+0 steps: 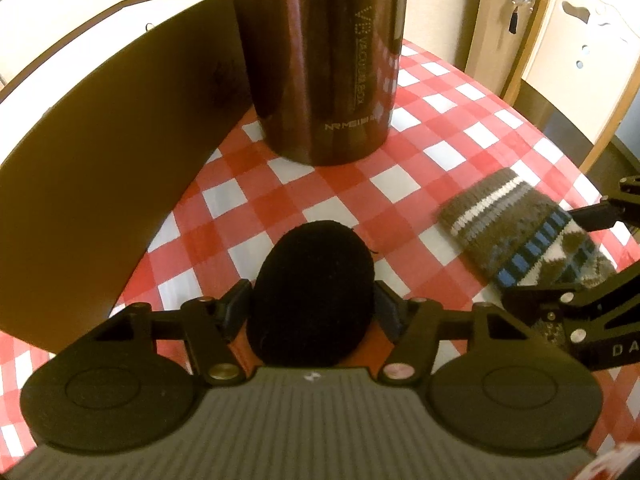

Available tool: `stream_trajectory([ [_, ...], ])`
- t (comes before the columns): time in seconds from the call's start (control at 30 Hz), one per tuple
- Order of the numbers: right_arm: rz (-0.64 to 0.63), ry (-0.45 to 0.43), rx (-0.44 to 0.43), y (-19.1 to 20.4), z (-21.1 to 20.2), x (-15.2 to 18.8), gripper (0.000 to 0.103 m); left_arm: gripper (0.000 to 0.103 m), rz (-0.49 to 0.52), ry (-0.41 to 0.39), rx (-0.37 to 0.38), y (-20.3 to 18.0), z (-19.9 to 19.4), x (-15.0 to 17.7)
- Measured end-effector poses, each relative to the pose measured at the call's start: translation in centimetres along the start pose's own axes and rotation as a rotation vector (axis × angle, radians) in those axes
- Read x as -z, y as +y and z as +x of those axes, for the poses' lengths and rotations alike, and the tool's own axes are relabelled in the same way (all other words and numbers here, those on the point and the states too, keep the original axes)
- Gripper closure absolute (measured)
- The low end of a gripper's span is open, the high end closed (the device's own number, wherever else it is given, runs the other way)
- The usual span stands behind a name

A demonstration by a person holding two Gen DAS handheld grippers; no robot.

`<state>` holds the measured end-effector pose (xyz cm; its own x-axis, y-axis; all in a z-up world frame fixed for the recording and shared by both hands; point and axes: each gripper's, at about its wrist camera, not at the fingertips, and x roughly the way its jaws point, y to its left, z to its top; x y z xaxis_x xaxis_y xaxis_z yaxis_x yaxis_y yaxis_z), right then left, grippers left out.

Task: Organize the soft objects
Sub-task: 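Grasp the black foam sponge with the left tool while the right tool lifts the sock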

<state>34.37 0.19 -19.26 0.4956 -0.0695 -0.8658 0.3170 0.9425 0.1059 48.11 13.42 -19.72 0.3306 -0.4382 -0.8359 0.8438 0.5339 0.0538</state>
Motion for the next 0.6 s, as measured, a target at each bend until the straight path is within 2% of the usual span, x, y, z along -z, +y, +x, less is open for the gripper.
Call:
stream_trajectory([
  [0.2,0.010,-0.009,0.000,-0.2,-0.2,0.1,0.023,0.041,-0.021,0.023,0.000,-0.1,-0.6,0.4],
  [0.27,-0.001,-0.014,-0.007,-0.1,-0.4,0.2,0.034,0.041,-0.029,0.029,0.000,-0.1,-0.8,0.6],
  [0.4,-0.057,-0.047,-0.030,0.5,-1.3,0.4,0.073,0.041,-0.043,0.039,-0.002,-0.5,-1.6,1.4],
  [0.43,-0.065,-0.054,-0.032,0.6,-1.6,0.4,0.078,0.041,-0.050,0.042,0.000,-0.6,-1.8,1.6],
  [0.6,-0.054,-0.069,-0.047,0.4,-3.5,1.2,0.082,0.041,-0.081,0.046,0.002,-1.2,-3.4,2.6],
])
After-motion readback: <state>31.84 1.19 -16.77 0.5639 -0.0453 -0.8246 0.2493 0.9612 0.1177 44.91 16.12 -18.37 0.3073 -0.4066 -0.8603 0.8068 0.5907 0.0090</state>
